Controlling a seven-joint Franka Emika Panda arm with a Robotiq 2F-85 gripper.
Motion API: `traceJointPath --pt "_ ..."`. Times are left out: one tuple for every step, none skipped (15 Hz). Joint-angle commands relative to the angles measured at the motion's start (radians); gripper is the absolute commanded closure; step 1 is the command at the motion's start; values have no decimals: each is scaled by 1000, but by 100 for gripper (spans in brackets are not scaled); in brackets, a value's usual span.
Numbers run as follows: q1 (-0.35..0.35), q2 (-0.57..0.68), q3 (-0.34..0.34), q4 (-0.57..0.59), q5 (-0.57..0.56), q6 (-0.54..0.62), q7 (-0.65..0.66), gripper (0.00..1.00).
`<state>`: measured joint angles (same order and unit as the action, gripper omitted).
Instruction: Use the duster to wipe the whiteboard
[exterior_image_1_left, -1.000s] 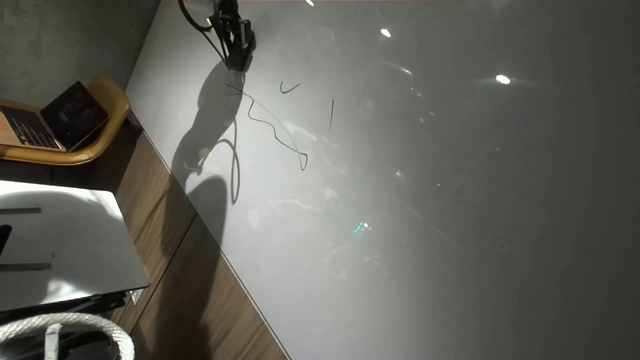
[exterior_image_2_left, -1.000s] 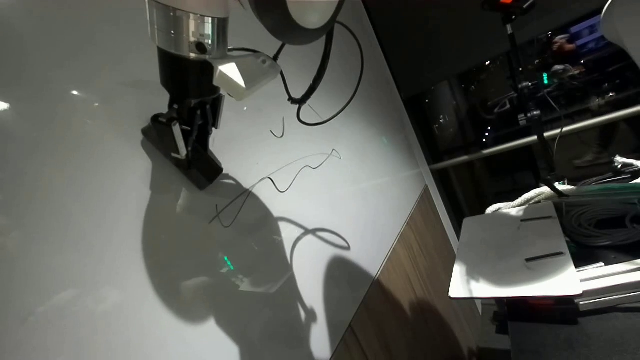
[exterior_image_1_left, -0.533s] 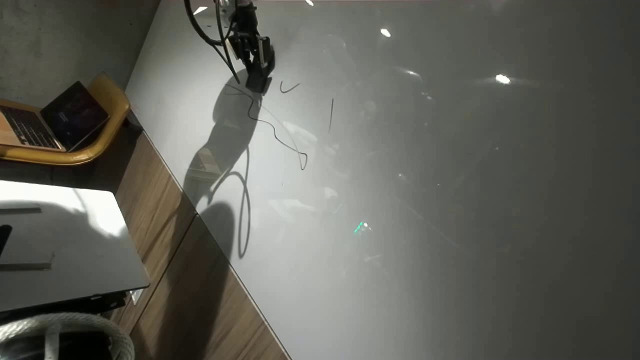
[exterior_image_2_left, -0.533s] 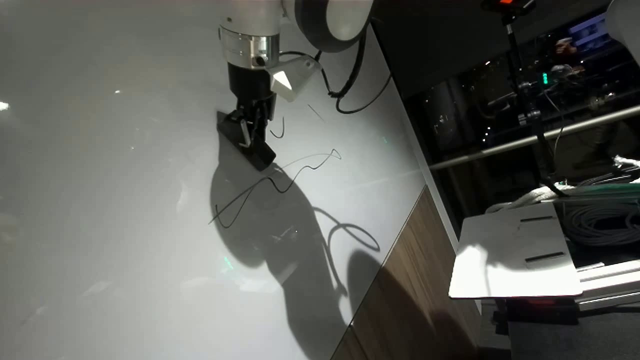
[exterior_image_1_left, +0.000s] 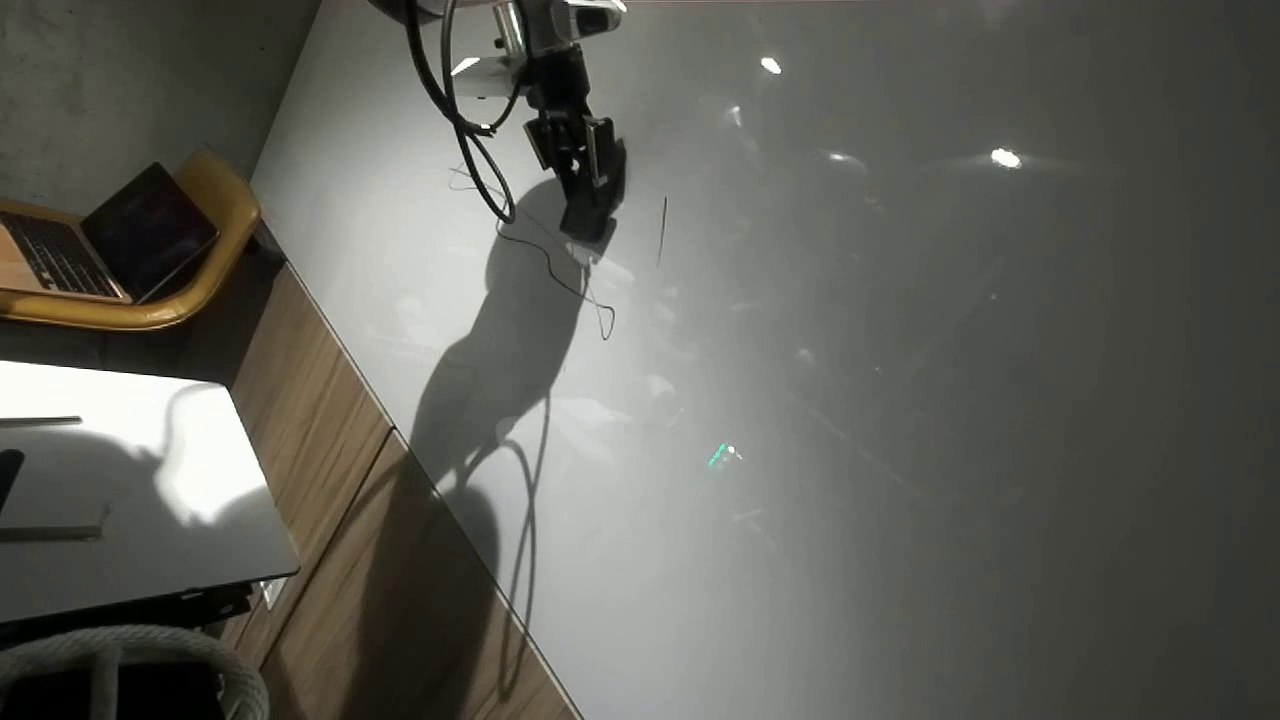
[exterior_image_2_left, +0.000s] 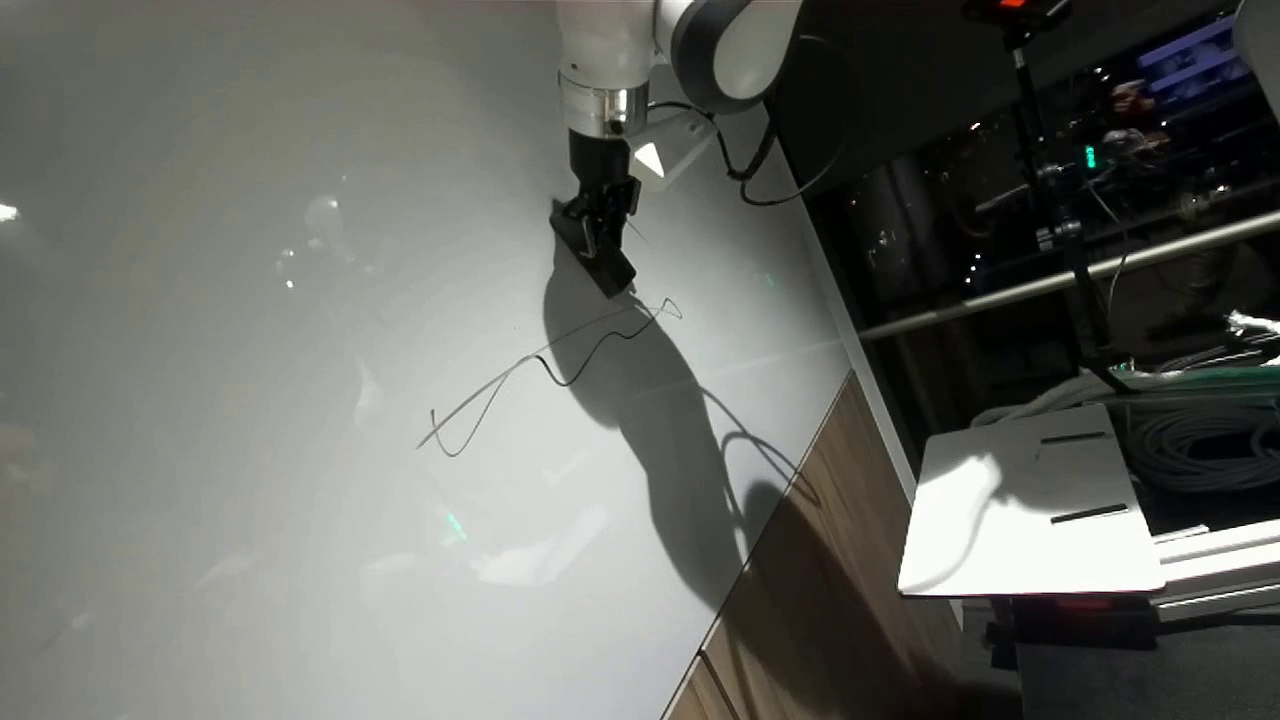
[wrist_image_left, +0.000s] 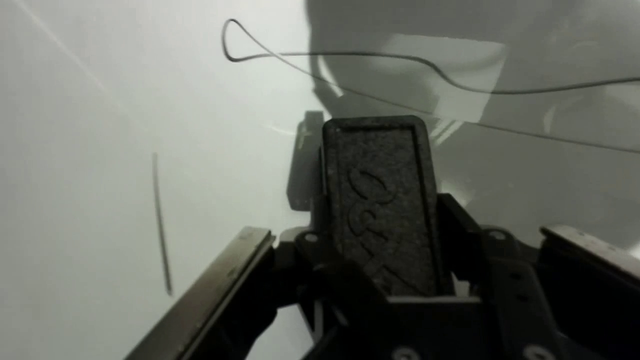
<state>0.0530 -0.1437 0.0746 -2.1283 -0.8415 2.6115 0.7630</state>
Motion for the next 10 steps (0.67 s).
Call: traceJointPath --pt "-79 31 -93 31 1 89 -29 71" --pt "-92 33 -118 29 14 101 -42 71" --pt "-106 39 -144 30 30 115 -58 71" --pt "-119 48 -171 37 42 128 -75 71" --pt "-130 61 -199 49 65 139 -104 71" --pt "-140 74 -221 60 84 155 -122 71" --pt "-145 84 -239 66 108 165 -141 71" --pt "-143 88 -246 68 137 168 -158 71" --pt "-140 88 -249 63 155 171 -164 71" --pt "-128 76 -241 43 177 171 -169 71"
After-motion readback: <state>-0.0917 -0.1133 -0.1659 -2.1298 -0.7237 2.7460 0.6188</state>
